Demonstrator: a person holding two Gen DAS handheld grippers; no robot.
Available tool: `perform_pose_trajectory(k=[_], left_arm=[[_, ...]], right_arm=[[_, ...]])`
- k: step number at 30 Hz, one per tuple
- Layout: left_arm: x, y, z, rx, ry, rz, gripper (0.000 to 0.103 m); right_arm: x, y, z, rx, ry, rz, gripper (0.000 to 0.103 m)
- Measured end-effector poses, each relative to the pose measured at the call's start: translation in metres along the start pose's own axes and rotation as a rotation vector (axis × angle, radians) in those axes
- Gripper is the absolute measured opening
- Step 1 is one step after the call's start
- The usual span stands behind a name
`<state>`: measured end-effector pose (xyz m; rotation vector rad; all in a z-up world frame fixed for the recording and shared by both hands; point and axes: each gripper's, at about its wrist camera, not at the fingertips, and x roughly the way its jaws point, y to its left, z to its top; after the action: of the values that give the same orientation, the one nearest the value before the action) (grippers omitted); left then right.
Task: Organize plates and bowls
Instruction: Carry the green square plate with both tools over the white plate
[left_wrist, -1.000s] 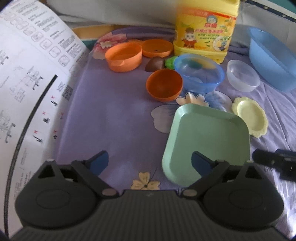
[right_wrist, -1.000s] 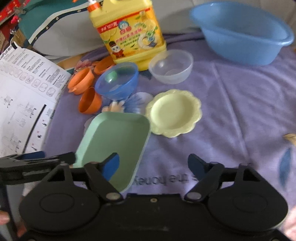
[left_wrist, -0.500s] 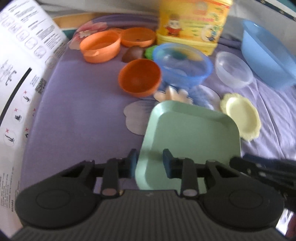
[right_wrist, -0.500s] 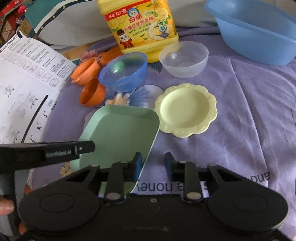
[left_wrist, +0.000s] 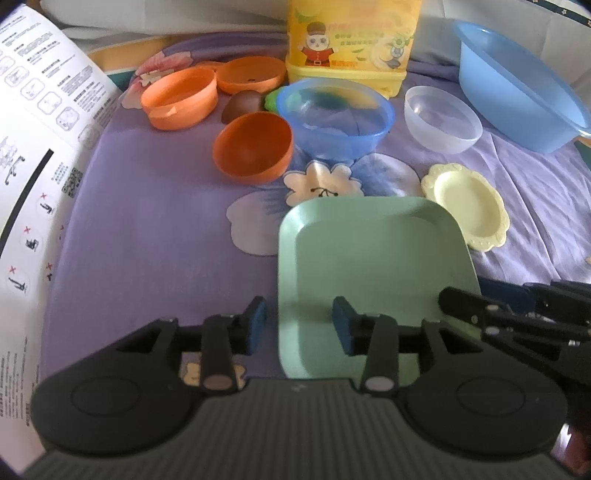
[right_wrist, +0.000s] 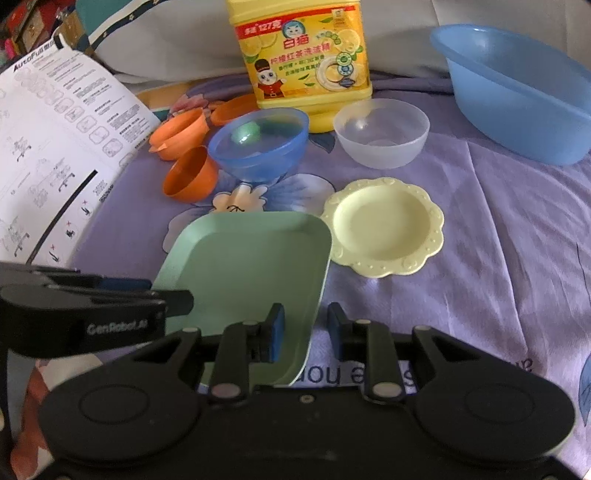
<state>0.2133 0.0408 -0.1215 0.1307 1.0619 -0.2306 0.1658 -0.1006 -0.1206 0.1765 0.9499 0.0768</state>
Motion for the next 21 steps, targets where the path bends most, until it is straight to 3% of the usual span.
perform_pose_trajectory(k=[2,9,21], left_arm=[[0.001,-0.001,0.001,-0.007,-0.005,-0.018,0.036],[-0.012,-0.008,-0.009,-0.009,-0.011,-0.001,0.033],[-0.083,0.015,-0.056,-0.09,-0.057,-0.009,0.033]], right_arm=[[0.001,0.002,0.0,-0.012,0.001,-0.002,0.021],[-0.008,0.003,-0.002,-0.014,0.018,-0.006,0.018],[-0.071,0.035,-0.021,-0.093,-0.005,0.026,0.018]])
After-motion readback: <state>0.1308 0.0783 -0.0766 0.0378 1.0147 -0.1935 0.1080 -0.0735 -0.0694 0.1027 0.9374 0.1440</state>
